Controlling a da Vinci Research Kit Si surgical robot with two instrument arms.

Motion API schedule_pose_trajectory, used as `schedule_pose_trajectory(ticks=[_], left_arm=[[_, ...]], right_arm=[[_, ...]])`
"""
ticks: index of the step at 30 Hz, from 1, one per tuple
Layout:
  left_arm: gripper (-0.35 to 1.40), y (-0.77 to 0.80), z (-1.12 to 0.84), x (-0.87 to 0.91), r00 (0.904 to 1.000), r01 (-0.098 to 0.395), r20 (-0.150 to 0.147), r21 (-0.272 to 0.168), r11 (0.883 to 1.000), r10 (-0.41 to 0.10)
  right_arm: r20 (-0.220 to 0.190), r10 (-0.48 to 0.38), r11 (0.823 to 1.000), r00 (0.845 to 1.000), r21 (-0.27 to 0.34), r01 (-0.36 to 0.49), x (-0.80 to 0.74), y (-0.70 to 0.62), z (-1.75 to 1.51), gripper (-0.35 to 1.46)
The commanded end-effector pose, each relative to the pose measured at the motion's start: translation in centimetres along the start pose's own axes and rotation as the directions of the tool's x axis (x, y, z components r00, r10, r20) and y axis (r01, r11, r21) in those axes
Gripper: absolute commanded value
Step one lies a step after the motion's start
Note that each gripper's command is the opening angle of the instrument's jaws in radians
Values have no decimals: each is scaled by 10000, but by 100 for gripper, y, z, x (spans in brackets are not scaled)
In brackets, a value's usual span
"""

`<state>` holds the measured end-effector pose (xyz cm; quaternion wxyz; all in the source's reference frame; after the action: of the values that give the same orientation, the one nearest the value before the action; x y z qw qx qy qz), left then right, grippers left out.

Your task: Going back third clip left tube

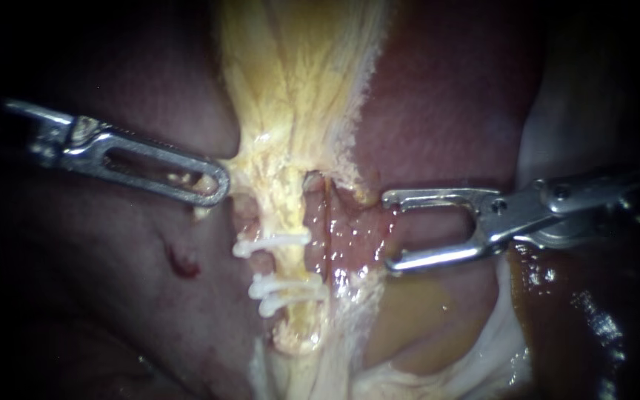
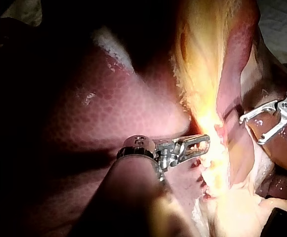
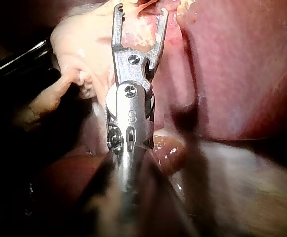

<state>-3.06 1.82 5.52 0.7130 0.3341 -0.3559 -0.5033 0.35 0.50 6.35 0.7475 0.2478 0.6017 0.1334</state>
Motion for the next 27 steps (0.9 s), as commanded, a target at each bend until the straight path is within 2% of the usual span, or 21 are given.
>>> schedule_pose_trajectory(ticks=[1, 6, 12, 16, 20, 27], left_arm=[[-35, 0, 1, 0, 10000, 2, 1, -5, 10000, -2], [-35, 0, 9, 1, 10000, 1, 17, -18, 10000, -1], [-35, 1, 40, 6, 10000, -39, -61, 92, 9999, 39], [-35, 7, 67, 9, 9999, -84, -130, 140, 9999, 86], [-35, 15, 89, 3, 9998, -103, -173, 61, 9999, 104], [-35, 30, 102, -2, 9996, -144, -245, 11, 9999, 144]], right_arm=[[5, -56, 10000, 10000, -42, 56, 1, 0, -2, 50], [-9, -177, 9998, 9998, -45, 177, 2, 0, -4, 50], [-24, -241, 9997, 9997, -48, 241, 2, 1, -4, 50], [-24, -240, 9997, 9997, -50, 240, 2, 0, -4, 50], [-27, -240, 9997, 9997, -52, 240, 2, 0, -3, 50], [-64, -300, 9995, 9995, -61, 299, 5, -2, -1, 50]])
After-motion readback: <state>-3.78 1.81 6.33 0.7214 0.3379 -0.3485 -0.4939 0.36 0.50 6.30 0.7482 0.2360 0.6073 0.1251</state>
